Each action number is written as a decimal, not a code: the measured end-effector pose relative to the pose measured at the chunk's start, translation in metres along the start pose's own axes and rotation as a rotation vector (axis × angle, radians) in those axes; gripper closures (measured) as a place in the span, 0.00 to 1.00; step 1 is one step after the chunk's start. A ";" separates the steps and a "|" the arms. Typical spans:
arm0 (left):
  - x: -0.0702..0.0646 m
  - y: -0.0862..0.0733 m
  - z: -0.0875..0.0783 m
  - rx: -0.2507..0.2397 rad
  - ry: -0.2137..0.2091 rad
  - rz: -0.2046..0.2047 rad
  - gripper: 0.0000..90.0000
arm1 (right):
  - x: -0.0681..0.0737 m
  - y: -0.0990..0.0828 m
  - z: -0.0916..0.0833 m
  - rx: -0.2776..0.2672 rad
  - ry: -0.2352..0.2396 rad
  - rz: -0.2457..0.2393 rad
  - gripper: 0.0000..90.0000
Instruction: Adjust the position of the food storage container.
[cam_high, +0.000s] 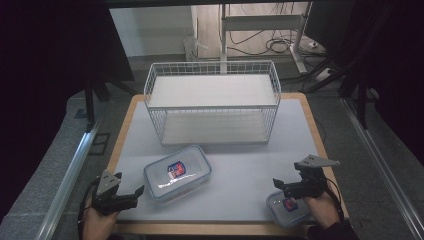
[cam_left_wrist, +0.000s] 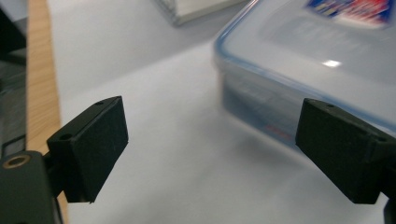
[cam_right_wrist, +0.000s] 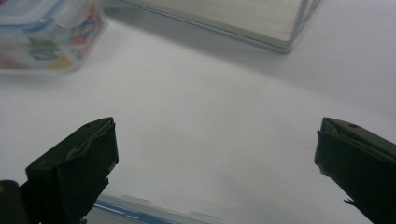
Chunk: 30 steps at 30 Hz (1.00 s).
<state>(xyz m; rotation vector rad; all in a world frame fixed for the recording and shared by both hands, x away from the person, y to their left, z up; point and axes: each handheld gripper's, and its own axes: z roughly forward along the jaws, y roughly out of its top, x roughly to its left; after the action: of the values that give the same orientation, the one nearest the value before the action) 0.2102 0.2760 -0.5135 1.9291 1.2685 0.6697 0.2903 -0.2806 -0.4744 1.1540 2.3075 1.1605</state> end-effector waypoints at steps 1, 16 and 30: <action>0.000 0.000 0.001 0.009 0.007 -0.004 0.09 | -0.001 -0.002 0.002 0.006 -0.020 -0.012 0.00; -0.001 -0.004 0.007 0.013 -0.014 -0.017 0.07 | 0.003 -0.005 0.003 0.021 -0.059 -0.067 0.00; -0.003 -0.004 0.009 0.018 -0.024 -0.005 0.07 | 0.001 -0.009 -0.008 0.024 -0.053 -0.071 0.00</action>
<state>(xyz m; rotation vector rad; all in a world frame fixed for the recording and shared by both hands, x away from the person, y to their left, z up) 0.2139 0.2715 -0.5221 1.9424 1.2680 0.6331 0.2803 -0.2869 -0.4768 1.0891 2.3082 1.0671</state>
